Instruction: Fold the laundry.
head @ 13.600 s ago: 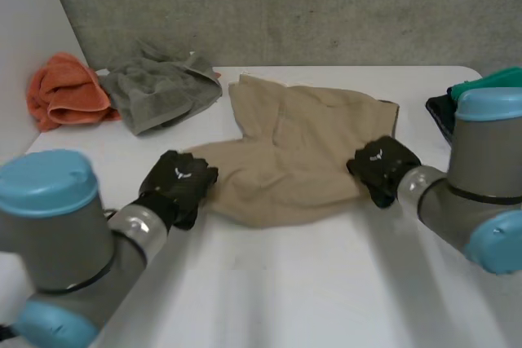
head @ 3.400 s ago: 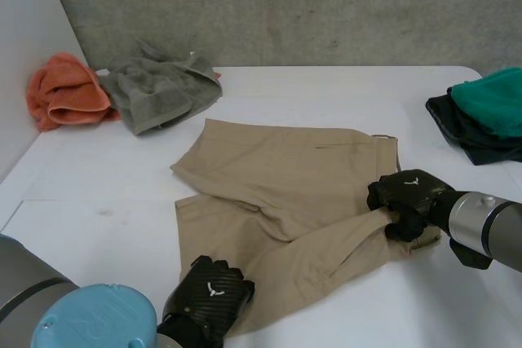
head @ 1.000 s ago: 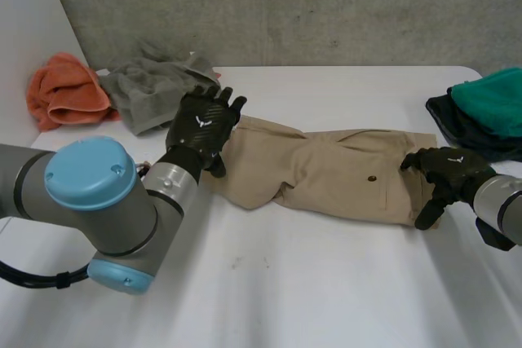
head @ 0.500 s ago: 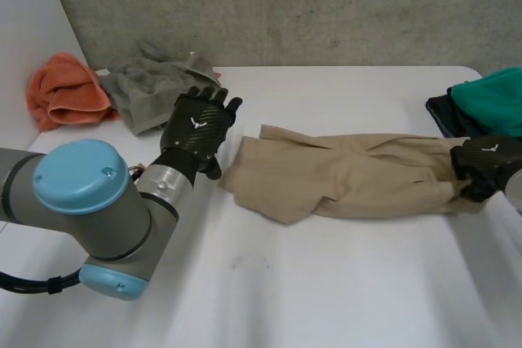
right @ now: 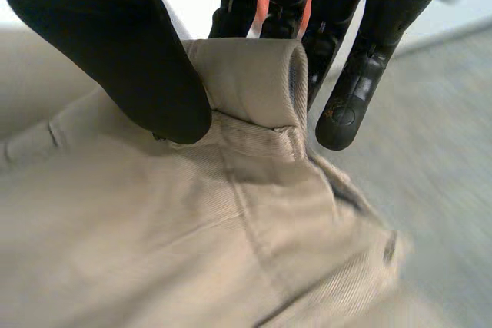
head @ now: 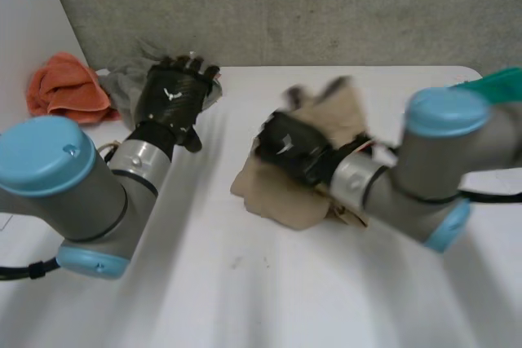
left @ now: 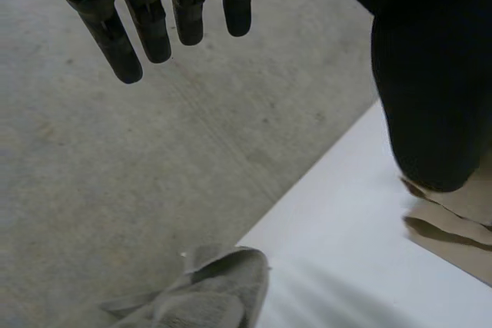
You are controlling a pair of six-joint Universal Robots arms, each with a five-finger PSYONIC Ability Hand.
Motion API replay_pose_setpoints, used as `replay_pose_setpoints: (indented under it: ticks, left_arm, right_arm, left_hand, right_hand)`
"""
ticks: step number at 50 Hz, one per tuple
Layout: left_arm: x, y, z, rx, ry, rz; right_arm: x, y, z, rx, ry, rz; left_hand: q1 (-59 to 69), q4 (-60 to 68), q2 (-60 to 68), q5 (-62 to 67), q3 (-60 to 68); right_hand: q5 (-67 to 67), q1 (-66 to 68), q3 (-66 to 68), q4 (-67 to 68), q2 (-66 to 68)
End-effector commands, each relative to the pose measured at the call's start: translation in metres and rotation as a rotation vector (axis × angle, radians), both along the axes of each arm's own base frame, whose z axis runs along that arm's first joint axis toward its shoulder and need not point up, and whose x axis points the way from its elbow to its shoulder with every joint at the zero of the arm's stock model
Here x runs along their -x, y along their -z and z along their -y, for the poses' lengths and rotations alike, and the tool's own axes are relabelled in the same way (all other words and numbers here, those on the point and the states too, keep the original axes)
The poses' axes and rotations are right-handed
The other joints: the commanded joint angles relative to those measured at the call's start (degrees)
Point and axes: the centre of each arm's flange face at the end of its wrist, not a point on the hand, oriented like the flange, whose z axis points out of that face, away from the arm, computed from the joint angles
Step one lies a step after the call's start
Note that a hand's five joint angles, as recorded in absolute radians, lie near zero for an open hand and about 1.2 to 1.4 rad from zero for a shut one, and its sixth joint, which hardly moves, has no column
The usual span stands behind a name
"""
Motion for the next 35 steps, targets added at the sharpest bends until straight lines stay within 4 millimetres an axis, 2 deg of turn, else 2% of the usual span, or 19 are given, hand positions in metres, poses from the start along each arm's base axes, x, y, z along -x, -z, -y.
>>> replay_pose_setpoints:
  ticks: [1,2,3,5,6,7,8,10,11,13,15,18,19,22,24,30,35]
  left_arm:
    - [-0.001,-0.020,0.028,0.023,-0.019,-0.109]
    - [0.001,-0.022,0.031,0.026,-0.015,-0.120]
    - [0.006,-0.025,0.036,0.036,-0.007,-0.135]
    - [0.011,-0.031,0.040,0.047,0.005,-0.149]
    - [0.014,-0.032,0.041,0.050,0.009,-0.150]
    - [0.020,-0.034,0.045,0.053,0.019,-0.152]
    - [0.023,-0.033,0.046,0.050,0.025,-0.152]
    - [0.033,-0.034,0.046,0.042,0.043,-0.151]
    - [0.044,-0.032,0.044,0.021,0.068,-0.143]
    - [0.056,-0.027,0.040,-0.008,0.093,-0.128]
    - [0.073,-0.013,0.034,-0.062,0.127,-0.098]
    - [0.087,0.001,0.026,-0.112,0.162,-0.067]
    - [0.095,0.009,0.020,-0.144,0.188,-0.051]
    - [0.103,0.020,0.015,-0.189,0.225,-0.039]
    - [0.108,0.036,0.013,-0.236,0.250,-0.021]
    - [0.108,0.075,0.013,-0.366,0.250,0.053]
    - [0.104,0.089,0.019,-0.422,0.221,0.085]
  right_arm:
    - [-0.015,0.020,-0.007,-0.202,-0.016,0.056]
    - [-0.015,0.016,-0.006,-0.252,-0.003,0.085]
    - [-0.011,0.003,0.000,-0.364,0.037,0.163]
    - [-0.005,-0.023,0.005,-0.474,0.080,0.268]
    - [-0.001,-0.038,0.007,-0.525,0.102,0.327]
    - [0.011,-0.064,0.013,-0.609,0.156,0.443]
    - [0.017,-0.075,0.016,-0.645,0.185,0.503]
    - [0.030,-0.081,0.030,-0.718,0.261,0.607]
    - [0.043,-0.080,0.045,-0.762,0.332,0.688]
    - [0.058,-0.081,0.059,-0.773,0.400,0.744]
    - [0.072,-0.075,0.067,-0.789,0.484,0.749]
    - [0.083,-0.066,0.072,-0.825,0.566,0.712]
    - [0.087,-0.056,0.075,-0.855,0.608,0.673]
    - [0.086,-0.037,0.078,-0.892,0.657,0.609]
    - [0.085,-0.023,0.082,-0.908,0.700,0.569]
    - [0.085,0.004,0.088,-0.949,0.757,0.524]
    - [0.083,0.023,0.090,-0.993,0.777,0.476]
  left_hand:
    - [-0.82,-1.67,-1.68,-2.62,-2.03]
    - [-0.82,-1.67,-1.68,-2.62,-2.03]
    - [-0.82,-1.67,-1.68,-2.62,-2.03]
    - [-0.82,-1.67,-1.68,-2.62,-2.03]
    - [-0.82,-1.67,-1.68,-2.62,-2.03]
    - [-0.82,-1.67,-1.68,-2.62,-2.03]
    - [-0.82,-1.67,-1.68,-2.62,-2.03]
    - [-0.82,-1.67,-1.68,-2.62,-2.03]
    - [-0.82,-1.67,-1.68,-2.62,-2.03]
    - [-0.82,-1.67,-1.68,-2.62,-2.03]
    - [-0.82,-1.67,-1.68,-2.62,-2.03]
    - [-0.87,-1.71,-1.72,-2.67,-2.08]
    - [-0.87,-1.71,-1.72,-2.67,-2.08]
    - [-0.87,-1.71,-1.72,-2.67,-2.08]
    - [-0.87,-1.71,-1.72,-2.67,-2.08]
    - [-0.87,-1.71,-1.72,-2.67,-2.08]
    - [0.01,-0.83,-0.84,-1.79,-1.19]
  right_hand:
    - [-39.51,-28.60,-41.23,-41.10,-39.93]
    - [-39.67,-28.76,-41.40,-41.27,-40.10]
    - [-42.51,-31.60,-44.23,-44.10,-42.93]
    - [-52.23,-41.32,-53.95,-53.82,-52.65]
    - [-53.22,-42.31,-54.94,-54.81,-53.64]
    - [-53.22,-42.31,-54.94,-54.81,-53.64]
    - [-53.22,-42.31,-54.94,-54.81,-53.64]
    - [-53.22,-42.31,-54.94,-54.81,-53.64]
    - [-53.22,-42.31,-54.94,-54.81,-53.64]
    - [-53.22,-42.31,-54.94,-54.81,-53.64]
    - [-53.22,-42.31,-54.94,-54.81,-53.64]
    - [-53.22,-42.31,-54.94,-54.81,-53.64]
    - [-53.22,-42.31,-54.94,-54.81,-53.64]
    - [-53.22,-42.31,-54.94,-54.81,-53.64]
    - [-53.22,-42.31,-54.94,-54.81,-53.64]
    - [-53.22,-42.31,-54.94,-54.81,-53.64]
    - [-53.22,-42.31,-54.94,-54.81,-53.64]
